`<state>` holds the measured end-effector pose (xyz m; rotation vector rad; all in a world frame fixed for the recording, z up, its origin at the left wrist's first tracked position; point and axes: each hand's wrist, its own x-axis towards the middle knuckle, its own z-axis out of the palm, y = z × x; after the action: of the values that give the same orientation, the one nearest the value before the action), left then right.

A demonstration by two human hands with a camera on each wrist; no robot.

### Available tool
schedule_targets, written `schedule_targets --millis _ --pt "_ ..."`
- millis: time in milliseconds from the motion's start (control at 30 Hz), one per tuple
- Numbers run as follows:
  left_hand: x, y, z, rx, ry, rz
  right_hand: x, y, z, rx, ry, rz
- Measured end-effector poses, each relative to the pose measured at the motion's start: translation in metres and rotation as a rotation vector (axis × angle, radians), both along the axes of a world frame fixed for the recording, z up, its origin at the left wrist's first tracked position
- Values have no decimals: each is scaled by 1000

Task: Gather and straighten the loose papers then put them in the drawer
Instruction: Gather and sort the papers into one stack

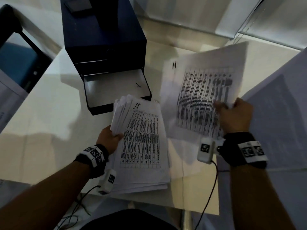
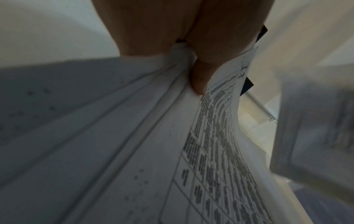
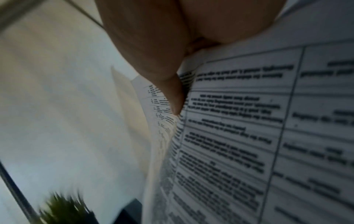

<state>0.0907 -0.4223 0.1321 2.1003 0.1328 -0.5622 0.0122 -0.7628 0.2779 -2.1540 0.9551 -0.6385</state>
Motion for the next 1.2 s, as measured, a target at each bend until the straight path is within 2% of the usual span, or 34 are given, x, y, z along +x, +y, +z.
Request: schedule_targets --millis 67,133,200,300,433,533,600,667,733,800,833,967,1100,1200 --pt "1 -1 -1 7 12 0 -2 3 7 129 -103 51" --pt "2 -1 0 5 31 -5 -1 6 -9 315 -113 73" --pt "4 0 0 -9 60 -3 -1 15 -39 467 -61 110" --pt "5 1 0 -22 67 13 -4 36 -95 581 105 162" --pt "3 0 3 -140 80 34 -5 77 -148 589 370 197" --pt "1 -6 0 -165 57 3 -8 109 -172 593 435 261" --pt "-2 -10 -9 -104 5 -59 -6 122 -184 560 462 330" --pt "-3 -8 -18 -18 -16 -75 -1 119 -187 358 519 340" --pt "3 -8 -21 29 -34 -41 2 88 -184 161 629 112" --pt "4 -7 -18 55 -55 -37 -3 54 -182 201 676 -84" --pt "4 -7 -17 56 -65 -43 -6 42 -180 249 697 -115" --pt "3 -9 -17 27 -74 -48 2 42 -183 228 763 -20" --pt "6 -7 -19 42 -68 -57 16 55 -185 365 670 -85" --pt "8 -5 -21 52 -62 -52 20 49 -184 456 665 -94"
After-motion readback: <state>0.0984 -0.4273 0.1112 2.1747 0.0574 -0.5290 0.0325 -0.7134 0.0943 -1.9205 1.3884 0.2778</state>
